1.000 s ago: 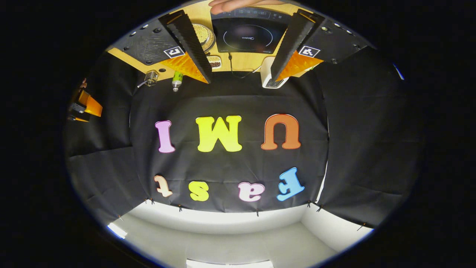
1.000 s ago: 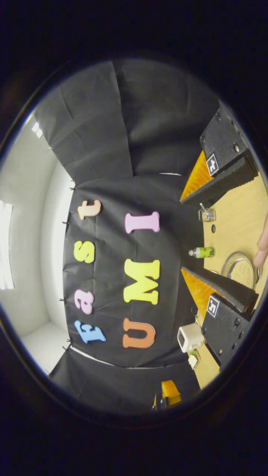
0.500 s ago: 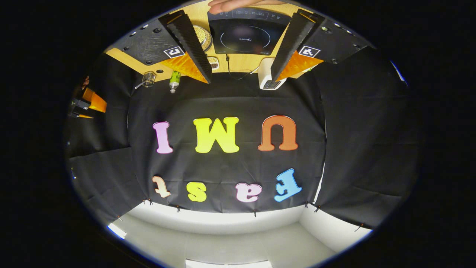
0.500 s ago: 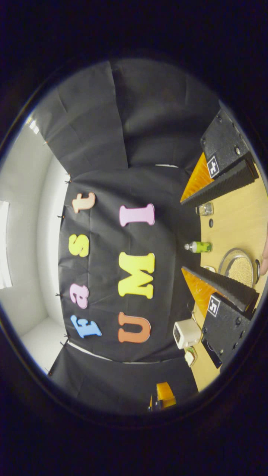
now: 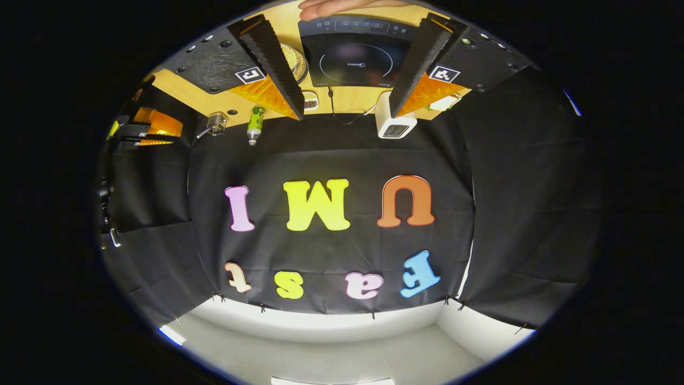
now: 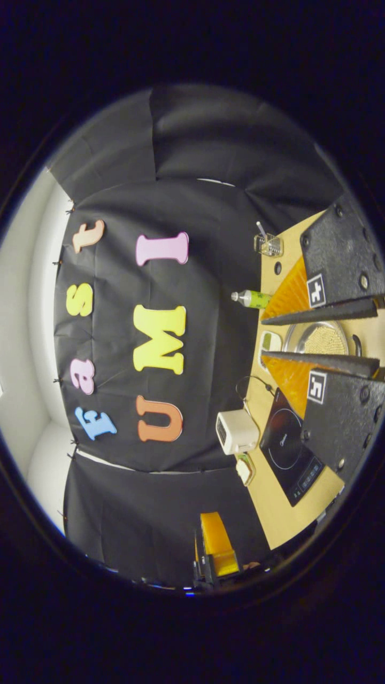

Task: First push the handle of the pot to place it horizontally, then grasp the pot with both hands and set it on the induction cooktop.

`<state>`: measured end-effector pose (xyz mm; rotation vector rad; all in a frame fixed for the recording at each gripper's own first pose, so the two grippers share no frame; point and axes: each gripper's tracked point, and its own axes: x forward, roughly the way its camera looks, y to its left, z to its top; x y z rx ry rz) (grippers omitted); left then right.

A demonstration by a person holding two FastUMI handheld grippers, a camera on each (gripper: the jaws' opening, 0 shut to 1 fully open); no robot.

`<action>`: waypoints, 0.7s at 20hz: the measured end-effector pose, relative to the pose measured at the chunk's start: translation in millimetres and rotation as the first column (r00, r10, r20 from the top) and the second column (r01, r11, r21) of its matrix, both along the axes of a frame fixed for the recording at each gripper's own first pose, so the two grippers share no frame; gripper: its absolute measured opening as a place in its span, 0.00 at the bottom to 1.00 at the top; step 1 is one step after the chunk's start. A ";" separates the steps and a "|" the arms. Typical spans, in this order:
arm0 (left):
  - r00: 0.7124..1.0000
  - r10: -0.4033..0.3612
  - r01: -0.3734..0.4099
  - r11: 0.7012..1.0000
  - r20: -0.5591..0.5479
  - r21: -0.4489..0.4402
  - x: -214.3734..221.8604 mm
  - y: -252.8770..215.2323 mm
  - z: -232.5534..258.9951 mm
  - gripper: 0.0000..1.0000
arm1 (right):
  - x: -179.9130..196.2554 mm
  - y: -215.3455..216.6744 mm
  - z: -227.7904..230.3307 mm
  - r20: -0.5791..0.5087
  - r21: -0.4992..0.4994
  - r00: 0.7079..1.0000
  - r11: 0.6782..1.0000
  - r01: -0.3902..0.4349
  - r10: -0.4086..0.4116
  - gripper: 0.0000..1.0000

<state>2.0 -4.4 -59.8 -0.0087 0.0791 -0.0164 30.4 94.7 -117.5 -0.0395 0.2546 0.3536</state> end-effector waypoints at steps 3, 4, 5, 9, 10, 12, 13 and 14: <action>1.000 0.016 -0.016 1.000 0.019 -0.002 -2.6 3.6 0.4 0.95 | -4.2 7.3 -19.7 -0.022 -0.035 1.000 0.999 -0.018 0.017 0.01; 0.999 0.023 -0.023 1.000 0.026 0.007 -3.5 5.1 1.5 0.95 | -3.4 10.6 -23.0 -0.017 -0.043 1.000 0.999 -0.022 0.021 0.04; 0.999 0.028 -0.028 0.999 0.032 0.019 -5.0 6.4 1.1 0.95 | -4.0 8.0 -30.6 -0.030 -0.058 0.999 0.998 -0.016 0.014 0.04; 0.999 0.036 -0.037 0.999 0.040 0.037 -8.5 7.0 -2.9 0.95 | -10.1 22.1 -82.1 -0.177 -0.051 0.983 0.997 -0.052 0.042 0.04; 0.999 0.039 -0.040 0.999 0.034 0.033 -10.3 7.1 -5.1 0.95 | -10.6 24.4 -98.0 -0.222 -0.055 0.974 0.997 -0.056 0.042 0.04; 0.999 0.031 -0.031 0.999 0.020 0.029 -13.1 4.2 -9.5 0.95 | -16.2 30.4 -130.6 -0.313 -0.063 0.948 0.995 -0.078 0.054 0.04; 1.000 0.020 -0.020 0.999 0.015 0.031 -15.1 1.5 -9.4 0.95 | -18.6 34.8 -144.9 -0.353 -0.064 0.934 0.994 -0.088 0.060 0.04; 1.000 0.017 -0.017 0.999 0.010 0.030 -16.1 1.1 -9.7 0.95 | -22.4 37.7 -157.4 -0.390 -0.060 0.918 0.993 -0.101 0.069 0.04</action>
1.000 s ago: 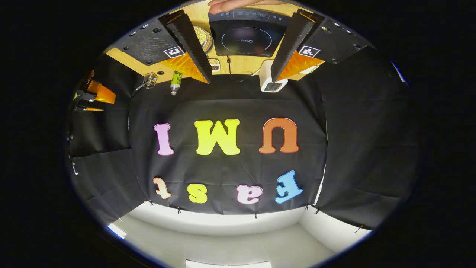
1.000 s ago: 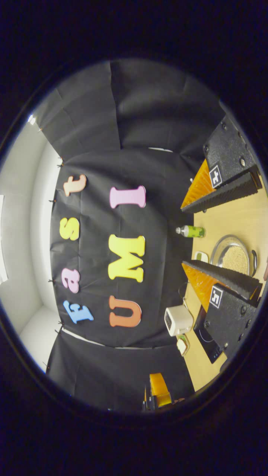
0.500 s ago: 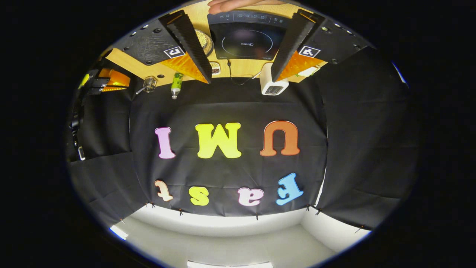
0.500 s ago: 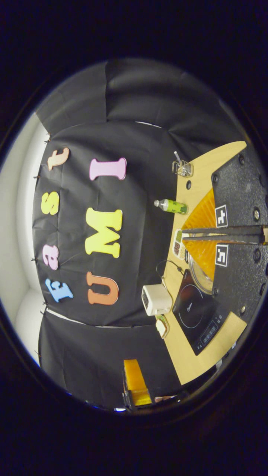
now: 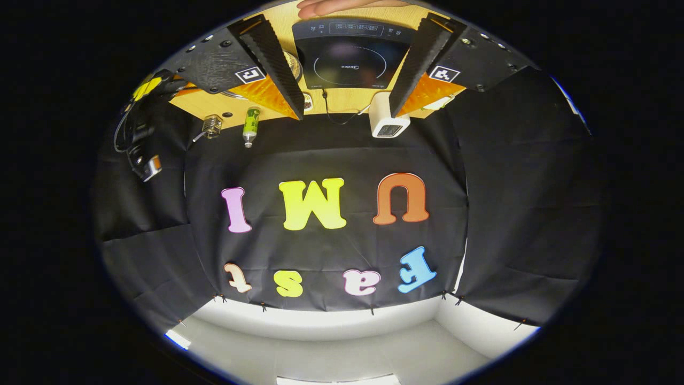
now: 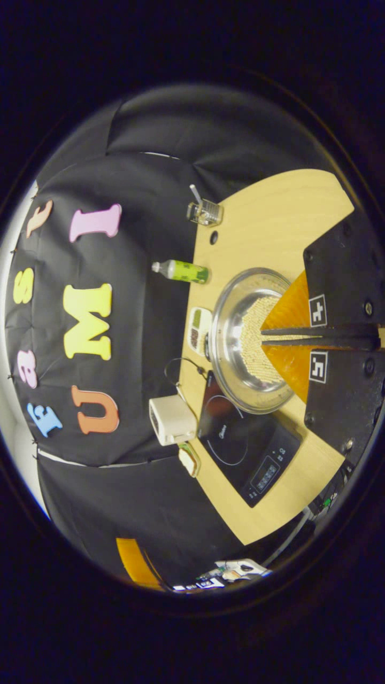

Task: First push the handle of the pot to place it horizontally, then grasp the pot with both hands and set it on the induction cooktop.

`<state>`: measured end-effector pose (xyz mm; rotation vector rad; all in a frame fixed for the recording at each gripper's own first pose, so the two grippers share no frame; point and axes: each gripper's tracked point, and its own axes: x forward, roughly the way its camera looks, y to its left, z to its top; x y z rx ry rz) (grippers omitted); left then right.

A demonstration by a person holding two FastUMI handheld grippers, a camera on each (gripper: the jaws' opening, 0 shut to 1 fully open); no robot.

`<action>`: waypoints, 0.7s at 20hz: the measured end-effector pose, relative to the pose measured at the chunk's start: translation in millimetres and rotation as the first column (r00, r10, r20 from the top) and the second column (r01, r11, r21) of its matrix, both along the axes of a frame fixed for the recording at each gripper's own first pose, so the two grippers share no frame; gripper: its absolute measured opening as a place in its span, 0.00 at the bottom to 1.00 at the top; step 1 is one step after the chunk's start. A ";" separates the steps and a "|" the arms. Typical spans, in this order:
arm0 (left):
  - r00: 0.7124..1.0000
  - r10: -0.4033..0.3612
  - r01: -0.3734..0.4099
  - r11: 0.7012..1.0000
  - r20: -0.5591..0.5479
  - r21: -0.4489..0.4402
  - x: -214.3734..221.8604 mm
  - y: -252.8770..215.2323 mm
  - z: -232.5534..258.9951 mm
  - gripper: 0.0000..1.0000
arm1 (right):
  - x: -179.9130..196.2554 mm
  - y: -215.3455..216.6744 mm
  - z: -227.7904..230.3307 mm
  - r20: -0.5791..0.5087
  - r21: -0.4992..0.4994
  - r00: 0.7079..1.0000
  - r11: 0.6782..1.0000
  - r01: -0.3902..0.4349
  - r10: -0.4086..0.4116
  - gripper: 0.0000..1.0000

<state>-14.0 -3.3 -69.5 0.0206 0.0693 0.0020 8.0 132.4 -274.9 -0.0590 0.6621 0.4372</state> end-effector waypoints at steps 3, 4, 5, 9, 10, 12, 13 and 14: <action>1.000 0.002 -0.001 1.000 0.008 -0.010 -2.0 2.9 1.4 0.95 | -16.9 12.0 -33.8 -0.122 0.016 0.992 0.999 -0.038 0.040 0.01; 1.000 0.002 -0.002 1.000 0.008 -0.011 -1.8 3.0 1.3 0.95 | -22.3 17.9 -41.7 -0.155 0.026 0.986 0.998 -0.057 0.060 0.04; 1.000 0.007 -0.007 1.000 0.005 -0.012 -1.7 4.1 0.0 0.95 | -28.8 22.9 -47.5 -0.185 0.033 0.979 0.996 -0.078 0.082 0.04; 1.000 0.009 -0.009 1.000 0.001 -0.015 -4.7 4.0 1.6 0.95 | -48.4 32.6 -68.6 -0.288 0.054 0.950 0.993 -0.109 0.120 0.04; 1.000 0.004 -0.003 1.000 0.006 -0.016 -5.6 2.9 2.0 0.95 | -48.0 32.7 -71.6 -0.296 0.050 0.948 0.993 -0.107 0.117 0.04; 1.000 -0.001 0.001 1.000 0.007 -0.020 -6.8 2.5 1.0 0.95 | -44.9 28.9 -78.1 -0.306 0.031 0.946 0.995 -0.096 0.101 0.04; 1.000 -0.004 0.004 1.000 0.005 -0.022 -8.5 1.6 0.1 0.95 | -45.6 27.5 -82.2 -0.316 0.032 0.944 0.996 -0.088 0.094 0.00; 1.000 -0.007 0.007 1.000 0.004 -0.022 -9.6 1.0 -0.5 0.95 | -47.0 27.6 -82.8 -0.328 0.042 0.940 0.995 -0.087 0.096 0.01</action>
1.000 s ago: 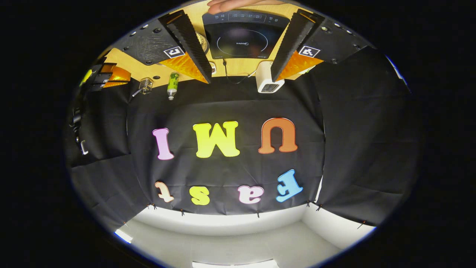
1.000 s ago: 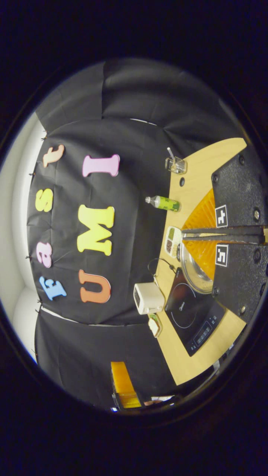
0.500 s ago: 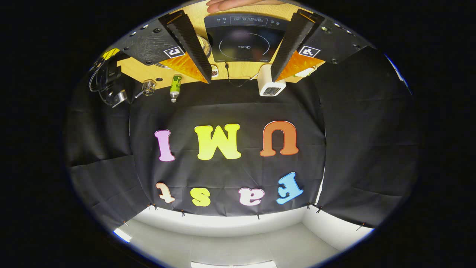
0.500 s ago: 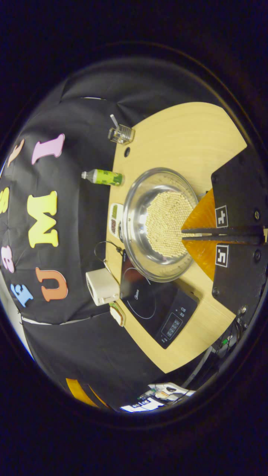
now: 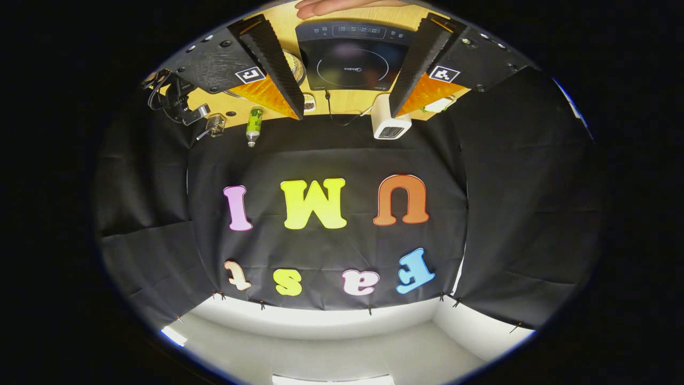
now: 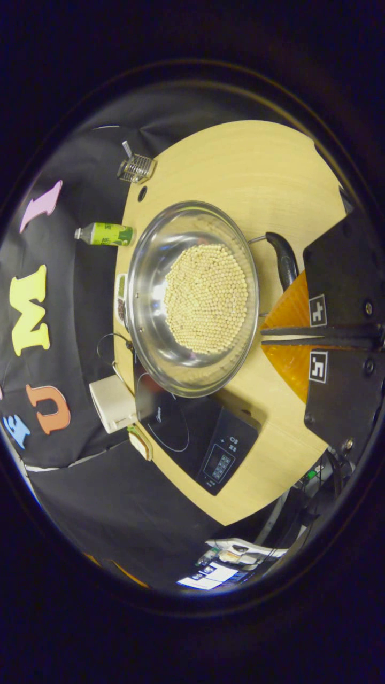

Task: First push the handle of the pot to place it horizontally, then grasp the pot with both hands and set it on the induction cooktop.

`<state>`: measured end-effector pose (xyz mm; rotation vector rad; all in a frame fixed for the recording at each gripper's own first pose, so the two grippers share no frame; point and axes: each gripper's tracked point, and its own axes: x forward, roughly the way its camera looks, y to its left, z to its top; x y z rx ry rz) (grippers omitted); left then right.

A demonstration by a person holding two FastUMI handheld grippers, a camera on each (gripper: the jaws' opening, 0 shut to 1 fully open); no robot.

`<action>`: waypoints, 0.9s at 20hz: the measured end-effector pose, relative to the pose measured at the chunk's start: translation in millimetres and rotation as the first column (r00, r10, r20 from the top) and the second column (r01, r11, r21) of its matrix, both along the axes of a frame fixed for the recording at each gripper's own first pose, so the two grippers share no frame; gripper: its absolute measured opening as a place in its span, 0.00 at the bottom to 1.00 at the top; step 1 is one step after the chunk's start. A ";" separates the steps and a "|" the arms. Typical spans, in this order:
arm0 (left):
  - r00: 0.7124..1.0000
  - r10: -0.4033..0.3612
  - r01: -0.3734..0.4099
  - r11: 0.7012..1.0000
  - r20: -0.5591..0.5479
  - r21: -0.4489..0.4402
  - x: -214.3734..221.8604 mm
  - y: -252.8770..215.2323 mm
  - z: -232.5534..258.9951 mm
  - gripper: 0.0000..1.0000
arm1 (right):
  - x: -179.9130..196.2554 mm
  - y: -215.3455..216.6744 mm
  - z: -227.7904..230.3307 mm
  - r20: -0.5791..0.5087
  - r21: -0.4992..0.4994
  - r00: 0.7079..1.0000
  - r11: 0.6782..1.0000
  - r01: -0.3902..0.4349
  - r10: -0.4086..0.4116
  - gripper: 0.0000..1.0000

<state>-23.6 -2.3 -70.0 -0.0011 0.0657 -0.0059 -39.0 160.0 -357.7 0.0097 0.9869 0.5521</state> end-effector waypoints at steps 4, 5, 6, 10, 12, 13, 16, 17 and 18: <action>1.000 0.004 -0.004 1.000 -0.005 -0.006 -0.4 3.5 -0.4 0.95 | 1.3 -4.6 -0.8 0.001 -0.011 1.000 1.000 0.000 0.000 0.04; 1.000 0.001 -0.001 1.000 -0.007 -0.007 -0.6 2.9 -1.0 0.95 | 1.0 -6.4 -1.8 0.003 -0.014 1.000 1.000 -0.003 0.003 0.04; 1.000 0.000 0.000 1.000 -0.009 -0.007 -1.5 2.6 -2.2 0.95 | 1.7 -8.1 -1.9 0.007 -0.020 1.000 1.000 -0.009 0.009 0.00; 1.000 -0.005 0.005 1.000 -0.007 0.013 -4.5 2.5 -1.4 0.95 | 4.7 -21.4 -3.2 0.023 -0.056 1.000 0.998 -0.016 0.017 0.00; 1.000 -0.008 0.008 1.000 -0.001 0.005 -3.9 2.3 0.8 0.95 | 6.1 -26.0 -3.5 0.023 -0.059 1.000 0.998 -0.009 0.010 0.04; 1.000 -0.015 0.015 1.000 -0.002 -0.009 -3.6 1.3 1.1 0.95 | 6.9 -28.8 -4.7 0.022 -0.063 1.000 0.998 -0.011 0.013 0.01; 0.999 -0.029 0.028 0.999 -0.018 -0.031 -5.7 -1.4 -0.7 0.95 | 15.5 -41.2 -6.3 0.036 -0.103 0.999 0.995 -0.015 0.019 0.00; 0.999 -0.027 0.027 0.999 -0.020 -0.029 -6.2 -1.2 -0.9 0.95 | 17.7 -45.7 -7.1 0.045 -0.117 0.999 0.993 -0.012 0.017 0.01; 1.000 -0.024 0.023 0.999 -0.017 -0.026 -7.1 -0.4 1.4 0.95 | 21.3 -50.0 -7.9 0.051 -0.125 0.999 0.992 -0.005 0.011 0.01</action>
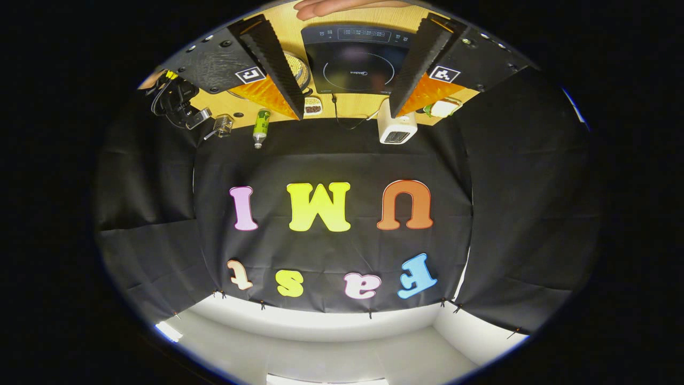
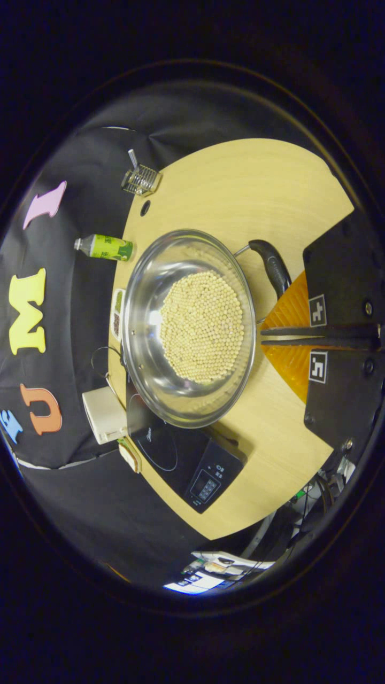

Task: First push the handle of the pot to place it horizontally, then grasp the pot with both hands and set it on the induction cooktop.

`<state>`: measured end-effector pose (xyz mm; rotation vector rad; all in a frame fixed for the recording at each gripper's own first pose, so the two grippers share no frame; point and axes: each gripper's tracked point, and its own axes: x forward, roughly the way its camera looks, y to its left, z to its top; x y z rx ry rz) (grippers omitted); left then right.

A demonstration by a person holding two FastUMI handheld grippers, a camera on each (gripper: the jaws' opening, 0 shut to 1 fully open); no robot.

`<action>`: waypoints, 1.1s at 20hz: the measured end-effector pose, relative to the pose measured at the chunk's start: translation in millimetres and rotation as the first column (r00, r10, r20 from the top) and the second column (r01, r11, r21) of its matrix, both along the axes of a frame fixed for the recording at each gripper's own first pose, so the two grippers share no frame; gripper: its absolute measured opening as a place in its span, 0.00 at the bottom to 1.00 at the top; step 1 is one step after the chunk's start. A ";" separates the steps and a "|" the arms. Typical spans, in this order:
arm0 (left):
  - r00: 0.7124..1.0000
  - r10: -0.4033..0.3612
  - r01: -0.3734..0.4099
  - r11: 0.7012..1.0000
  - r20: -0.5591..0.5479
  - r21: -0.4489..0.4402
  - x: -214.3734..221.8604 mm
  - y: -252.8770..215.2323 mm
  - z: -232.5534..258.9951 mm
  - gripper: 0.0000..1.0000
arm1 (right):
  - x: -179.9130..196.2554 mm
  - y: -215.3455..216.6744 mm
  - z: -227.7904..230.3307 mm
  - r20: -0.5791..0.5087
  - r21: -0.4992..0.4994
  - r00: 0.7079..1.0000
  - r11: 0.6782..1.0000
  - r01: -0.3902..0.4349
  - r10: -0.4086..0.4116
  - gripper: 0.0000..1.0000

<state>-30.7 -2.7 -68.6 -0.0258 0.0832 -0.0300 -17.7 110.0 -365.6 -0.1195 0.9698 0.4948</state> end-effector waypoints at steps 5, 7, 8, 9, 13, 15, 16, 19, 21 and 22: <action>1.000 -0.018 0.018 1.000 -0.001 -0.014 -4.8 -8.5 1.5 0.95 | 18.3 -24.8 -3.9 0.022 -0.058 1.000 0.998 0.017 -0.016 0.01; 1.000 -0.025 0.025 1.000 0.008 -0.012 -6.6 -10.2 6.2 0.95 | 27.5 -34.8 -3.8 0.034 -0.075 0.999 0.997 0.035 -0.033 0.00; 1.000 -0.021 0.021 1.000 0.017 -0.011 -7.2 -8.7 7.8 0.95 | 32.5 -40.0 -3.9 0.038 -0.079 0.998 0.995 0.055 -0.052 0.04; 1.000 -0.022 0.023 1.000 0.021 -0.015 -6.7 -9.0 9.1 0.95 | 36.9 -45.1 -4.6 0.044 -0.080 0.997 0.994 0.074 -0.071 0.00; 0.999 -0.047 0.047 0.998 0.010 -0.040 -5.6 -18.5 4.0 0.95 | 53.3 -58.4 -6.5 0.090 -0.113 0.992 0.988 0.101 -0.091 0.00; 0.999 -0.037 0.038 0.999 0.005 -0.027 -3.1 -15.8 1.3 0.95 | 61.4 -64.6 -6.7 0.109 -0.116 0.988 0.986 0.121 -0.109 0.01; 0.999 -0.045 0.045 0.999 -0.003 -0.029 -2.3 -19.2 -2.4 0.95 | 65.6 -68.0 -6.4 0.117 -0.112 0.986 0.984 0.136 -0.123 0.01; 0.997 -0.080 0.078 0.995 -0.022 -0.060 -0.2 -29.8 -11.0 0.95 | 76.2 -74.9 -3.8 0.135 -0.085 0.978 0.982 0.170 -0.158 0.01; 0.997 -0.077 0.076 0.995 -0.021 -0.065 5.6 -28.1 -13.6 0.95 | 81.7 -78.1 -5.5 0.142 -0.079 0.976 0.981 0.177 -0.165 0.04; 0.997 -0.072 0.070 0.995 -0.021 -0.069 8.5 -28.6 -16.4 0.95 | 85.1 -79.7 -5.3 0.150 -0.078 0.974 0.980 0.181 -0.168 0.01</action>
